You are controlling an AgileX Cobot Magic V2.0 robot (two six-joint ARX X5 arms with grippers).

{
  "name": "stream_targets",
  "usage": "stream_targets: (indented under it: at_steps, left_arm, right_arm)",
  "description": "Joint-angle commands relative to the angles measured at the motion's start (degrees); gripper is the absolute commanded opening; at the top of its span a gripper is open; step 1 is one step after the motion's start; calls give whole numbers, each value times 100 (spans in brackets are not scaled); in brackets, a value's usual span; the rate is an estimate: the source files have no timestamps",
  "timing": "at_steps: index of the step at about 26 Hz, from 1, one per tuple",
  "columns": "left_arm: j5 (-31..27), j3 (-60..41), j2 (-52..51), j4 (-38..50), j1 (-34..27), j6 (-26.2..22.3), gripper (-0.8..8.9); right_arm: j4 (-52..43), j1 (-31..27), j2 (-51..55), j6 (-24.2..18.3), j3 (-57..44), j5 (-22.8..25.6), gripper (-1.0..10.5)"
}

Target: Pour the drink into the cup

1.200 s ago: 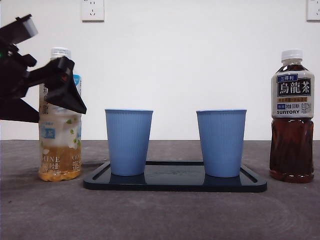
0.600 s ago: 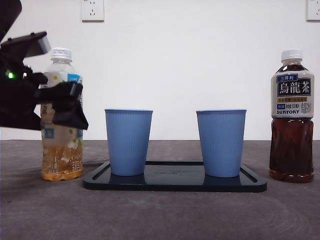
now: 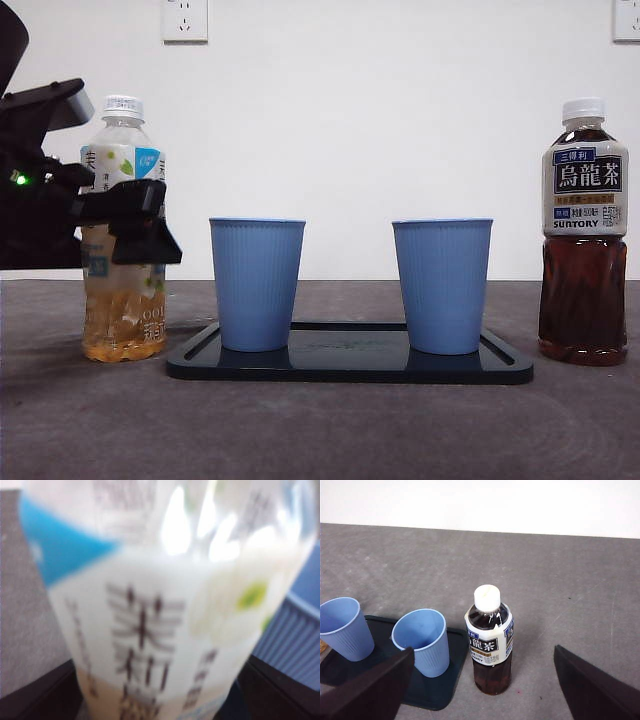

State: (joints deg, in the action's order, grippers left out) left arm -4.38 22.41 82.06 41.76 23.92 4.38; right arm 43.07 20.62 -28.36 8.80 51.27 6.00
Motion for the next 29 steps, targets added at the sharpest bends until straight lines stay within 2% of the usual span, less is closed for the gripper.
stream_targets:
  at_steps: [1,6,9,12,19,23,29]
  left_arm:
    - [-13,7,223,219,35,122,436]
    - [-13,7,492,595,35,149,424]
    - [-13,7,514,702,31,170,295]
    - [-13,7,514,723,31,166,206]
    - [-13,7,474,651,31,76,186]
    - [-15,20,144,229,37,28,185]
    - [-17,179,-942,-1246,39,-151,185]
  right_arm:
    - [-59,31,-24,-48,92,4,444]
    - [-59,31,-24,-46,92,4,444]
    - [-59,31,-24,-46,92,4,444]
    - [-59,31,-24,-46,92,2,444]
    - [-59,31,-24,-48,92,7,444]
    - [-59,31,-24,-63,92,13,444]
    - [-63,31,-28,-92,92,20,444]
